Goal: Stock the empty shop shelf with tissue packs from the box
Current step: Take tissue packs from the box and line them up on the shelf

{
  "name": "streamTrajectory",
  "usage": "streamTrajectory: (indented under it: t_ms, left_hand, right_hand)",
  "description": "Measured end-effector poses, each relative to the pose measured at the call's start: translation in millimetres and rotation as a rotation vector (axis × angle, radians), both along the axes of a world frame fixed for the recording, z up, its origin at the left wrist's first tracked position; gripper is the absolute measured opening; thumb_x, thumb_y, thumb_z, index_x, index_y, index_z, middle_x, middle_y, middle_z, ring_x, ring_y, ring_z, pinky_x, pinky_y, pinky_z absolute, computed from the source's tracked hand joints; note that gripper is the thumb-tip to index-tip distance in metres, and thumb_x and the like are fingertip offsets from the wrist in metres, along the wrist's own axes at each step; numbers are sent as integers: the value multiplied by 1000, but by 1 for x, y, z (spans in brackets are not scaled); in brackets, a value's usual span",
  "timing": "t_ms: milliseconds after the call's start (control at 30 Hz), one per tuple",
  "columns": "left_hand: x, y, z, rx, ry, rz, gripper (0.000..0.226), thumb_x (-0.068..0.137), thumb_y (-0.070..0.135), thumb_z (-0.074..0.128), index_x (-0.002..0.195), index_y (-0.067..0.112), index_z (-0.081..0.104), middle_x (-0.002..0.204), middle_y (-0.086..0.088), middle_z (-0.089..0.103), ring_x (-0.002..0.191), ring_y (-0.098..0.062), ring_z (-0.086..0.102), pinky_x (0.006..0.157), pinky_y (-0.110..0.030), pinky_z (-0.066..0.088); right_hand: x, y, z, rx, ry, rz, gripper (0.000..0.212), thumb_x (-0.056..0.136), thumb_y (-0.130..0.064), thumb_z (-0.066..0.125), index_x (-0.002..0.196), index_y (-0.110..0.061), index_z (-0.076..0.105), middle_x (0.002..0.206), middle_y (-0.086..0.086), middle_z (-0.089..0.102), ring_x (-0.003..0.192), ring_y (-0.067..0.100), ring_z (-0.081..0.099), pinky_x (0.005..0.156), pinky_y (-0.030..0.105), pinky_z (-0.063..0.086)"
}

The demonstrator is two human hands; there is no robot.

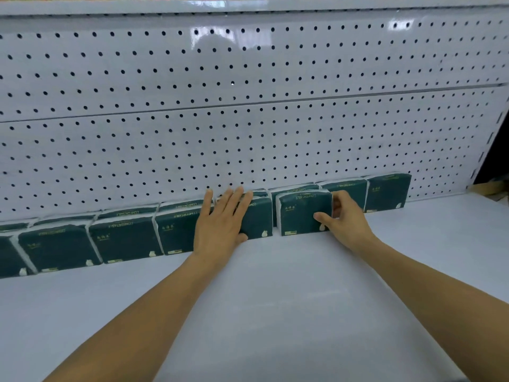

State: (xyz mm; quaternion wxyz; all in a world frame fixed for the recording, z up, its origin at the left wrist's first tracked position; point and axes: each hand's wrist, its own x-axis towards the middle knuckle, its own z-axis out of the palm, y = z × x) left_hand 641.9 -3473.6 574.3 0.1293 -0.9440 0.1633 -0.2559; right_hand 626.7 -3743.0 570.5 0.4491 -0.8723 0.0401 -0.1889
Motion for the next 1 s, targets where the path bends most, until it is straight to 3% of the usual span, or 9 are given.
streamTrajectory:
  t_ms: [100,167,367,533,733,800,867,933,1000]
  left_hand:
    - [0,-2,-1,-8,-15,3,91,95,55,48,155,25,-13,165,3,-1,152,-18,3,116,-49,-16]
    - [1,-2,-3,-10,-32,2,91,95,55,49,155,25,-11,165,4,3,151,-18,7,116,-49,-15]
    - [2,0,-5,0,-58,-4,90,93,55,52,156,25,-5,164,3,9,150,-19,13,117,-50,-13]
    - [-2,0,-3,13,-36,-3,88,93,56,50,157,24,-1,164,2,12,150,-20,13,116,-52,-15]
    - [-28,-1,22,-47,-31,43,90,93,70,32,155,25,-14,165,0,-8,152,-20,-7,118,-55,-15]
    - [-47,2,29,-101,-38,45,88,92,72,28,155,27,-13,165,1,-7,152,-22,-5,120,-54,-8]
    - [-79,11,34,-197,-71,20,83,92,71,27,157,26,1,165,1,9,151,-24,12,122,-51,6]
    - [-118,25,33,-289,-126,-2,76,94,69,29,155,24,22,158,-1,32,143,-24,34,116,-47,27]
    - [-157,42,29,-344,-202,2,71,93,66,32,148,21,38,144,-3,51,129,-26,50,104,-46,41]
  right_hand:
    - [4,5,-2,-45,2,-37,39,85,-30,73,110,-23,44,96,-6,60,79,15,64,79,42,56]
    - [6,10,-2,-84,2,-56,41,84,-33,73,109,-25,42,96,-4,60,82,19,63,78,46,56]
    - [8,18,-1,-185,-1,-104,38,86,-33,70,109,-21,41,93,-2,58,82,20,58,71,41,53]
    - [6,21,4,-338,53,-158,38,88,-37,67,107,-17,41,95,2,58,84,22,55,62,32,41]
    - [-35,32,26,-612,73,-264,67,92,-47,54,141,-9,30,140,13,42,127,32,41,96,43,41]
    - [-58,35,31,-672,-28,-206,70,95,-52,46,150,-15,24,153,8,30,140,29,28,110,45,30]
    - [-90,41,36,-691,-117,-143,68,96,-54,41,152,-20,23,158,3,26,144,25,23,116,47,20]
    - [-123,49,36,-702,-265,-120,62,96,-52,44,148,-19,34,150,3,41,134,27,42,111,49,28]
    - [-155,60,35,-686,-400,-107,56,94,-47,51,140,-16,45,136,6,56,115,30,57,96,46,42]
